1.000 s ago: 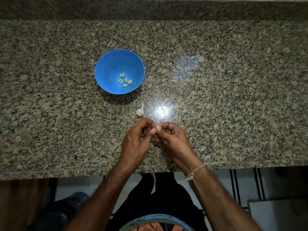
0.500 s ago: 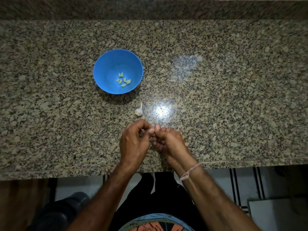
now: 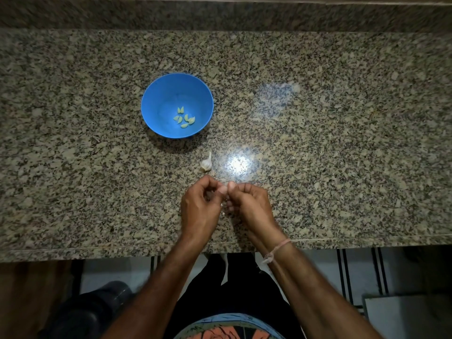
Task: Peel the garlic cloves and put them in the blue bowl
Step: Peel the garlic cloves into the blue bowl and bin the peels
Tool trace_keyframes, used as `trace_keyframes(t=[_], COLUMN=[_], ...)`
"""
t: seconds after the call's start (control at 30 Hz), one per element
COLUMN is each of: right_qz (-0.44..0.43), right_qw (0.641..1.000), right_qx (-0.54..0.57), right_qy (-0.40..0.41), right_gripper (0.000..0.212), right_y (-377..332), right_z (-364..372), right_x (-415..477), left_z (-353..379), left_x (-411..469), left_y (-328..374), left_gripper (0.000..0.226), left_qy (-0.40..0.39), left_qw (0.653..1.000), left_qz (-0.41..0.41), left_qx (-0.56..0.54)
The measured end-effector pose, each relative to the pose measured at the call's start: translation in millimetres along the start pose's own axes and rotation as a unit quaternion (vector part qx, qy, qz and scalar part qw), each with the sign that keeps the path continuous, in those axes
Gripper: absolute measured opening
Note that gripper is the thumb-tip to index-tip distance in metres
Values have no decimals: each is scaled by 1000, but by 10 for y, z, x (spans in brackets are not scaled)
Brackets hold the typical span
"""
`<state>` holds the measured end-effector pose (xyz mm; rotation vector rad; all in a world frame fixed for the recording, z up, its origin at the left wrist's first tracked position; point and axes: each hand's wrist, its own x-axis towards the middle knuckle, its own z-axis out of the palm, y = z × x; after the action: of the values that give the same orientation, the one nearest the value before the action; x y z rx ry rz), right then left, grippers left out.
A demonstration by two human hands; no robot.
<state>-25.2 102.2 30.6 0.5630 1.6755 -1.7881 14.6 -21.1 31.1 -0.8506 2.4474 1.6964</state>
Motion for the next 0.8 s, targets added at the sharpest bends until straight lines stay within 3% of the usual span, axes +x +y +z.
trace_keyframes(t=[0.1,0.17,0.23,0.33,0.43,0.5,0.57,0.67,0.73,0.8], right_qz=[138,132,8,-196,-288,-310,-300,-243,-217,-213], right_qw=[981,980,1000,965,926,911,914,946,956,954], right_qx=[128,147,18,-174,-240,-271,-271,-207,-191,-199], right_qy=[-36,-35,-8,31,34,33,38,49,57,72], right_gripper=[18,17,21,22,22,25,30,34,34,36], right_y=[-86,-62,24,90,90,114,121,97,88,83], right_z=[16,42,50,1,-38,-55,-43,-17,14,57], right_x=[-15,-7,19,38,54,79,84,64,50,49], left_z=[-24,-41,-49,-25,-8,-18,11,73,75,48], left_x=[4,-4,-10,3,23,8,-32,-96,-103,-73], left_y=[-53,-44,-22,22,76,91,76,48,18,14], left_gripper=[13,13,14,22,26,30,33,31,29,27], left_qy=[21,13,-30,-103,-181,-203,-180,-104,-56,-38], left_qw=[991,989,996,994,946,925,946,994,993,986], left_qz=[89,99,62,-40,-208,-253,-213,-38,63,108], left_qx=[95,105,63,-15,-169,-197,-166,-11,88,124])
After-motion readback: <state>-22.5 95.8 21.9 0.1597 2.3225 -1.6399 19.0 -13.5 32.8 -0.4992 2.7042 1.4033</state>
